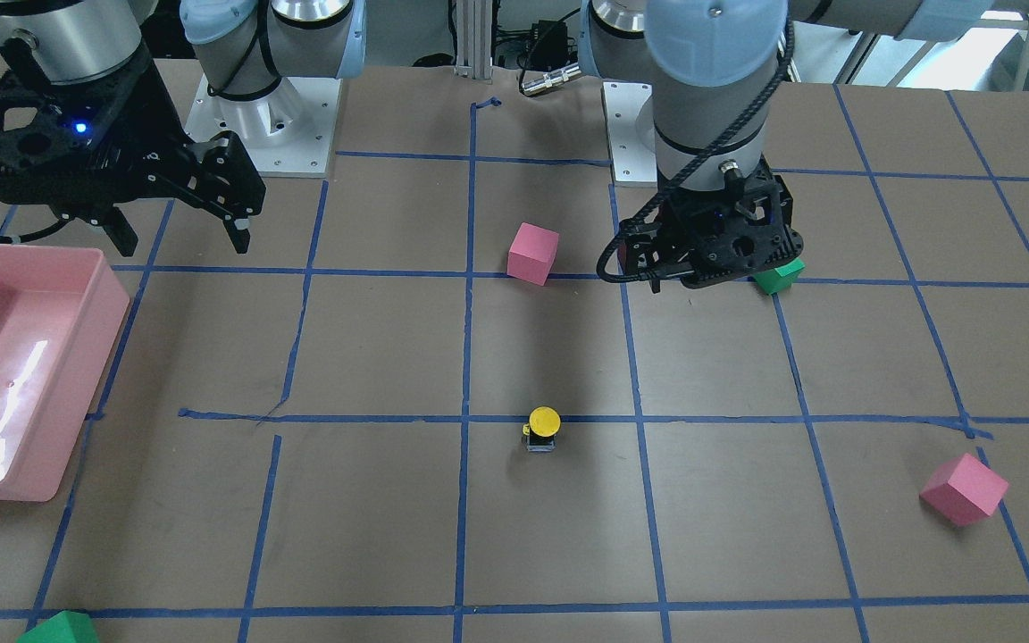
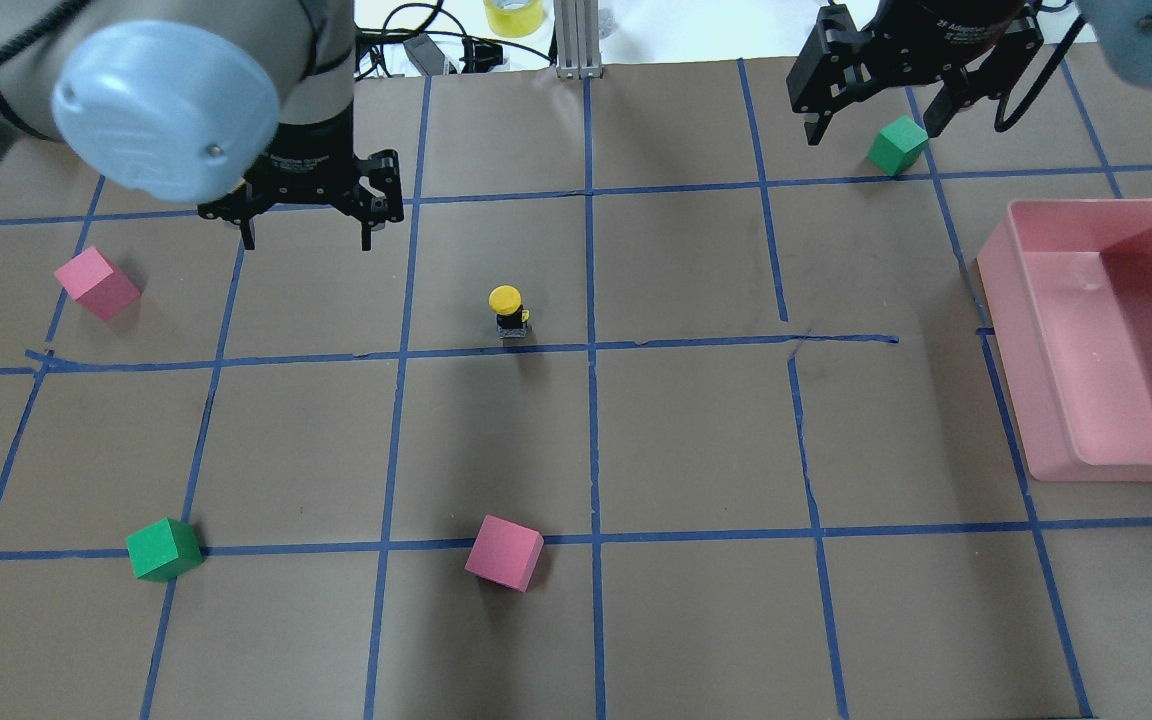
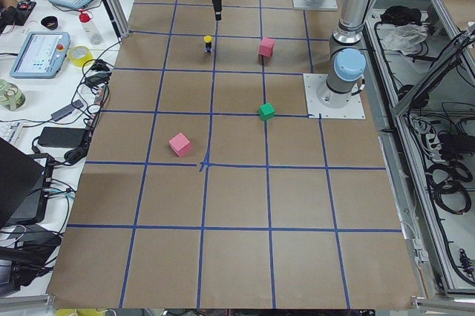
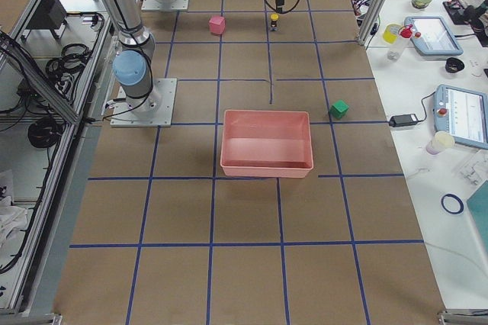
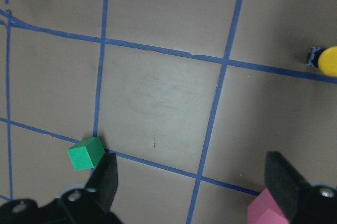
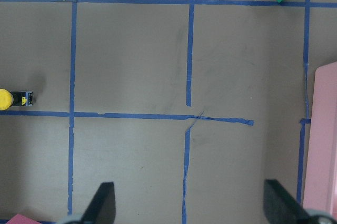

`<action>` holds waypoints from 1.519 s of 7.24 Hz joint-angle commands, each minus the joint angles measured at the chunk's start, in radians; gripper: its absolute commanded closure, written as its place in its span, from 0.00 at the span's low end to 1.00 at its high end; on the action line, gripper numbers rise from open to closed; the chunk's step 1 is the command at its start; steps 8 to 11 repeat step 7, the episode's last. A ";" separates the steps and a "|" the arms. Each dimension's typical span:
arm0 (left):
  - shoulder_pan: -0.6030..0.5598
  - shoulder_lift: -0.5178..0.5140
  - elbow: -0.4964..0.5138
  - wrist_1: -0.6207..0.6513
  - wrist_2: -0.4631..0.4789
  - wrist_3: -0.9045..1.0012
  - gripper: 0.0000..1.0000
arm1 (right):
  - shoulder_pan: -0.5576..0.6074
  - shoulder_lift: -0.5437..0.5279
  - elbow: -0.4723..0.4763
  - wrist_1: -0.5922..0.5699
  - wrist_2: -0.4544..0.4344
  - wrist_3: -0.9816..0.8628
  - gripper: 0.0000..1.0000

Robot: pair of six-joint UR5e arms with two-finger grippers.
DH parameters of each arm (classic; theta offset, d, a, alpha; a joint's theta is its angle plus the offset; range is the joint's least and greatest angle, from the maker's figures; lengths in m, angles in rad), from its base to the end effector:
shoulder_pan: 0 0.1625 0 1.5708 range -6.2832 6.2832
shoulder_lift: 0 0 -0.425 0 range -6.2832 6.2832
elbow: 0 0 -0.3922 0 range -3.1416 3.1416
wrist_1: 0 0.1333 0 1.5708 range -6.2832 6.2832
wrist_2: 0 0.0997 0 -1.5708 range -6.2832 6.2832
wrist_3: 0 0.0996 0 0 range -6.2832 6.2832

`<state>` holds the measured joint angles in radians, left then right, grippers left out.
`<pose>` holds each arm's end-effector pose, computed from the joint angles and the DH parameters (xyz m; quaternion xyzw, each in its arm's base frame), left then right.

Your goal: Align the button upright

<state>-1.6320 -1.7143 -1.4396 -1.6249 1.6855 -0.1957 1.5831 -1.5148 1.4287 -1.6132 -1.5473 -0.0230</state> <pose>-0.1551 -0.5374 0.4730 -0.0652 0.9957 0.0255 0.0611 0.1421 -0.5245 0.5346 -0.0184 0.9977 -0.0643 0.0114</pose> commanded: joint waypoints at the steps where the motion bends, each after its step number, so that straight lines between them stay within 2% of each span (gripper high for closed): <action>1: 0.105 0.031 -0.007 -0.036 -0.066 0.099 0.00 | 0.000 -0.007 -0.001 -0.001 -0.004 0.000 0.00; 2: 0.118 0.044 -0.015 -0.055 -0.061 0.102 0.00 | 0.000 -0.007 0.001 0.001 -0.008 0.000 0.00; 3: 0.119 0.048 -0.009 -0.049 -0.128 0.105 0.00 | 0.000 -0.007 0.001 -0.001 -0.008 0.000 0.00; 5: 0.118 0.077 -0.005 -0.037 -0.096 0.110 0.00 | 0.000 -0.007 0.002 -0.001 -0.008 0.000 0.00; 11: 0.116 0.090 -0.013 -0.032 -0.101 0.104 0.00 | 0.000 -0.007 0.004 0.001 -0.008 0.000 0.00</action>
